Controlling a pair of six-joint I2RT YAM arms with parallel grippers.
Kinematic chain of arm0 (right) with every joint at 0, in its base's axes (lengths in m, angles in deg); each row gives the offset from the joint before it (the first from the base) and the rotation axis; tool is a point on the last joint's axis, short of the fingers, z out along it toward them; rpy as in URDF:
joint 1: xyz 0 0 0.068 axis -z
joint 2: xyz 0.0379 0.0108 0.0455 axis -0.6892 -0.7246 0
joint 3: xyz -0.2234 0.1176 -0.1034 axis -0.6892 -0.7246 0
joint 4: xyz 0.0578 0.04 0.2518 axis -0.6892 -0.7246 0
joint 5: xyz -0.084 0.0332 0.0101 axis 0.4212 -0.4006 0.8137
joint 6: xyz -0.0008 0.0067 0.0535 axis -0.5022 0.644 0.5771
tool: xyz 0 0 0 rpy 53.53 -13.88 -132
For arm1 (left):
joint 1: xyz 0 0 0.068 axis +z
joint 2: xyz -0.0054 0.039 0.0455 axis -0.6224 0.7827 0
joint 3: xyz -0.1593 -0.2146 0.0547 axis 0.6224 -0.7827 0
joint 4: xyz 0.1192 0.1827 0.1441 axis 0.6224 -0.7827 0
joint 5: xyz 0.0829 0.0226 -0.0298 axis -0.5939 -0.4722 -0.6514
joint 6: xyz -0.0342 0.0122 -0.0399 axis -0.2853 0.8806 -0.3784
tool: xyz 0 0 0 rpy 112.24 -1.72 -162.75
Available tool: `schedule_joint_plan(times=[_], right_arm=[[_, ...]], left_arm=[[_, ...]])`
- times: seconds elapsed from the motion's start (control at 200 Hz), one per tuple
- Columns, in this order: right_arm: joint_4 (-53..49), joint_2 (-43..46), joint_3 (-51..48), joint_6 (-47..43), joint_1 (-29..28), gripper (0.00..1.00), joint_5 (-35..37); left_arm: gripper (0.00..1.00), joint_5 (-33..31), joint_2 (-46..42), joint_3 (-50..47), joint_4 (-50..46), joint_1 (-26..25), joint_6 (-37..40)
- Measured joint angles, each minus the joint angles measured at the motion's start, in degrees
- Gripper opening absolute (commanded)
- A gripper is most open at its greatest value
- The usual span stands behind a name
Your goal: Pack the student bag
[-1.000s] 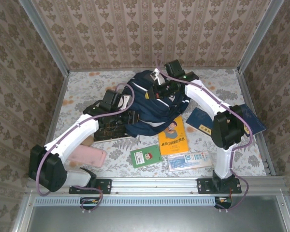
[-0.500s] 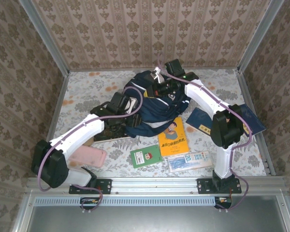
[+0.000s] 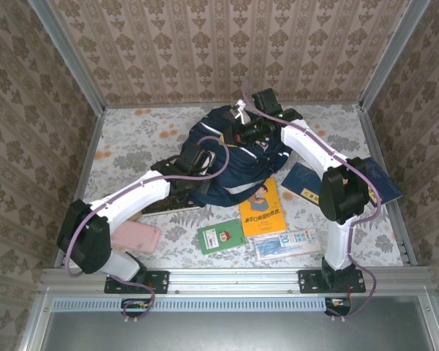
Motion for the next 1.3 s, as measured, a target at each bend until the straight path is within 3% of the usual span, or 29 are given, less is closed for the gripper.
schedule_joint_plan(times=[0.21,0.4,0.485,0.62,0.835,1.03,1.195,1.24,1.3], right_arm=[[-0.6,0.0,0.3,-2.0,0.3,0.00,0.4],[-5.2,0.0,3.1,-6.6,0.3,0.00,4.6],[-7.1,0.0,3.8,-8.9,-0.1,0.26,7.8],[-7.5,1.0,3.1,-10.3,-0.8,0.44,15.9],[-2.4,17.0,-14.1,-6.2,-0.7,0.51,25.5],[5.7,33.6,-31.0,3.7,-0.7,0.53,25.6],[12.8,35.8,-41.0,16.0,-0.9,0.55,20.9],[14.7,35.6,-43.2,19.4,-1.2,0.61,19.9],[17.4,35.2,-45.7,23.9,-2.1,0.63,19.0]], left_arm=[[0.00,0.5,-0.6,1.1,-0.9,0.0,0.4],[0.00,4.9,-2.0,2.1,-2.8,1.3,0.9],[0.00,7.6,-2.5,2.3,-3.3,2.3,1.1],[0.00,12.0,-2.9,2.4,-5.4,2.8,1.0],[0.00,18.4,-2.9,2.4,-6.4,2.8,0.8],[0.00,22.8,-2.6,2.5,-5.9,2.8,-0.4],[0.00,25.9,-0.4,3.5,-5.0,2.6,-1.6],[0.00,26.6,0.5,4.1,-4.9,2.5,-1.9],[0.00,27.3,1.4,4.9,-4.7,2.2,-2.2]])
